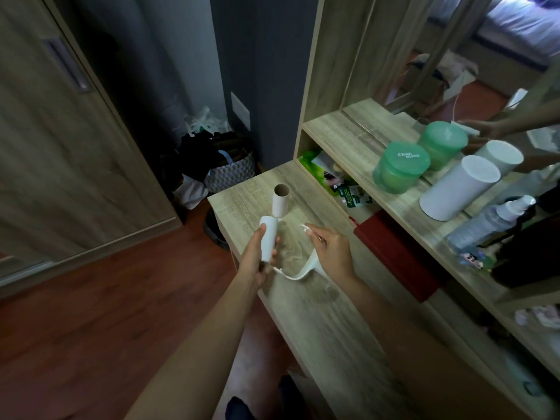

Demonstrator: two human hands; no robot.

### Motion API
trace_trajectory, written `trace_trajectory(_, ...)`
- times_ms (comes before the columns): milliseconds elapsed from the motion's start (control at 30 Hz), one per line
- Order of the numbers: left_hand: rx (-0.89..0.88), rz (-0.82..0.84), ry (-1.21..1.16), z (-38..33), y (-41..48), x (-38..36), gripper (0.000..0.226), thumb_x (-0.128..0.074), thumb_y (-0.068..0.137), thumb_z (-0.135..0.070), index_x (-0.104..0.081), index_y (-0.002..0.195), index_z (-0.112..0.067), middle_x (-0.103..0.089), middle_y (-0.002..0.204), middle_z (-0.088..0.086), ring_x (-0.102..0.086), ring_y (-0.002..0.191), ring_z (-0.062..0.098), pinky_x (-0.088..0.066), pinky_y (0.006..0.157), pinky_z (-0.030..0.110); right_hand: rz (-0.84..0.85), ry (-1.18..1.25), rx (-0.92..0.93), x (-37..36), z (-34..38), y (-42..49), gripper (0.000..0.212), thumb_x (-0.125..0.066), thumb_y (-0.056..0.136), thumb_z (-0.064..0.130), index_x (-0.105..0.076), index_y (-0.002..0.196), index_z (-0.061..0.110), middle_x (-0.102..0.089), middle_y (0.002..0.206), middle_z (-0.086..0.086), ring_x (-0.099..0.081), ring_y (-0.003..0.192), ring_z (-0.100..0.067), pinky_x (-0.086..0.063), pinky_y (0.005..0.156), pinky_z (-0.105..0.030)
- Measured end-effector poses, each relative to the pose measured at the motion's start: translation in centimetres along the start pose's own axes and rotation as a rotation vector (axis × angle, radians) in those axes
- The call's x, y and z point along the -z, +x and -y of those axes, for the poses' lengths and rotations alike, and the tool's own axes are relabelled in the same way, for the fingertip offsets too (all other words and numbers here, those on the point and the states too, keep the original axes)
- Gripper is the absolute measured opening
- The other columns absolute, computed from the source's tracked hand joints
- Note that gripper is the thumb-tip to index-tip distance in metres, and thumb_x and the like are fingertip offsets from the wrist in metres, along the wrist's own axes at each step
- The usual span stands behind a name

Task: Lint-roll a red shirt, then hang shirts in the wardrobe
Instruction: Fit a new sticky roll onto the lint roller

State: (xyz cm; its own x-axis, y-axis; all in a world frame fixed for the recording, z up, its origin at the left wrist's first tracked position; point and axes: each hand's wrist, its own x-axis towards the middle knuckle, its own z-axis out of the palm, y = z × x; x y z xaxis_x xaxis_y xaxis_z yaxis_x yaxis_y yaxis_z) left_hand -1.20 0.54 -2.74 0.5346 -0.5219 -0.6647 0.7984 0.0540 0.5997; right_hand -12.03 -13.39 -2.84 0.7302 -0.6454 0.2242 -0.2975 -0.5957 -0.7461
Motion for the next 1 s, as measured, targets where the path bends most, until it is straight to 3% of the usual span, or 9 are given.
trace_trajectory(67, -0.033, -0.001, 0.082, -1.1, 0.0, 0.6, 0.041, -0.056, 0.095, -0.046, -0.064, 0.114, -0.011, -0.066, 0.076, 0.000, -0.052, 0.048, 0.007, -0.037, 0.035, 0.018, -0.023, -0.015, -0.047, -0.2, -0.4, 0.5, 0.024, -0.063, 0.091, 0.017, -0.070, 0.114, 0.019, -0.071, 0.092, -0.002, -0.058, 0.074, -0.002, -0.041, 0.067, -0.003)
trace_trajectory(167, -0.058, -0.035, 0.263, -1.8, 0.1, 1.4, 0.040, -0.056, 0.094, -0.047, -0.066, 0.111, -0.013, -0.067, 0.085, 0.001, -0.053, 0.051, 0.008, -0.035, 0.037, 0.019, 0.021, -0.067, -0.102, -1.0, -1.3, 1.0, 0.023, -0.063, 0.091, 0.020, -0.071, 0.112, 0.019, -0.073, 0.094, 0.001, -0.059, 0.074, -0.001, -0.040, 0.067, -0.004)
trace_trajectory(267, -0.048, -0.035, 0.275, -1.9, 0.3, 2.0, 0.039, -0.055, 0.095, -0.046, -0.066, 0.112, -0.013, -0.066, 0.086, 0.001, -0.052, 0.053, 0.008, -0.036, 0.038, 0.019, 0.078, -0.124, -0.156, -1.9, -2.6, 1.6, 0.022, -0.060, 0.092, 0.022, -0.072, 0.110, 0.023, -0.073, 0.105, 0.002, -0.067, 0.091, -0.012, -0.052, 0.079, -0.024)
trace_trajectory(367, -0.039, -0.024, 0.219, -2.3, -0.1, 2.1, 0.039, -0.055, 0.096, -0.042, -0.063, 0.117, -0.010, -0.065, 0.079, 0.000, -0.051, 0.047, 0.006, -0.035, 0.035, 0.016, 0.137, -0.218, -0.238, -2.0, -3.5, 3.0, 0.025, -0.054, 0.094, 0.023, -0.069, 0.114, 0.025, -0.072, 0.104, -0.006, -0.067, 0.091, -0.023, -0.054, 0.075, -0.033)
trace_trajectory(533, -0.005, -0.035, 0.139, -2.8, -0.6, 2.6, 0.049, -0.055, 0.096, -0.041, -0.059, 0.126, -0.002, -0.065, 0.072, 0.001, -0.051, 0.040, 0.006, -0.034, 0.032, 0.014, 0.184, -0.209, -0.358, -1.2, -4.4, 5.0, 0.031, -0.055, 0.093, 0.014, -0.063, 0.121, 0.004, -0.067, 0.113, -0.019, -0.063, 0.104, -0.033, -0.049, 0.086, -0.036)
trace_trajectory(600, 0.006, -0.029, 0.100, -3.5, -0.4, 4.8, 0.050, -0.055, 0.095, -0.039, -0.057, 0.128, -0.001, -0.068, 0.075, 0.002, -0.051, 0.041, 0.007, -0.034, 0.032, 0.015, 0.145, -0.212, -0.404, -1.6, -2.8, 4.7, 0.030, -0.054, 0.093, 0.016, -0.063, 0.115, -0.002, -0.066, 0.109, -0.024, -0.063, 0.100, -0.035, -0.050, 0.084, -0.039)
trace_trajectory(733, -0.015, 0.028, 0.057, -4.6, -0.5, 6.7, 0.049, -0.051, 0.096, -0.032, -0.048, 0.134, -0.001, -0.063, 0.086, 0.008, -0.051, 0.046, 0.009, -0.036, 0.033, 0.017, 0.000, -0.064, -0.350, -1.6, 1.8, 3.5, 0.027, -0.052, 0.095, 0.019, -0.065, 0.114, 0.006, -0.068, 0.108, -0.013, -0.063, 0.100, -0.026, -0.049, 0.084, -0.033)
trace_trajectory(900, -0.050, 0.010, 0.252, -6.0, -1.0, 5.4, 0.040, -0.056, 0.093, -0.032, -0.053, 0.124, -0.007, -0.058, 0.076, 0.012, -0.054, 0.044, 0.010, -0.037, 0.036, 0.017, 0.220, 0.266, -0.338, -2.6, 7.2, 2.5, 0.023, -0.052, 0.096, 0.025, -0.067, 0.111, 0.014, -0.067, 0.100, 0.002, -0.062, 0.089, -0.011, -0.047, 0.077, -0.021)
trace_trajectory(1000, -0.125, 0.009, 0.365, -7.1, -1.2, 4.8, 0.035, -0.062, 0.093, -0.031, -0.058, 0.119, -0.008, -0.063, 0.083, 0.011, -0.061, 0.056, 0.010, -0.041, 0.041, 0.018, 0.283, 0.369, -0.362, -3.8, 9.2, 2.7, 0.019, -0.050, 0.097, 0.026, -0.067, 0.105, 0.019, -0.067, 0.098, -0.002, -0.061, 0.081, -0.009, -0.045, 0.066, -0.014)
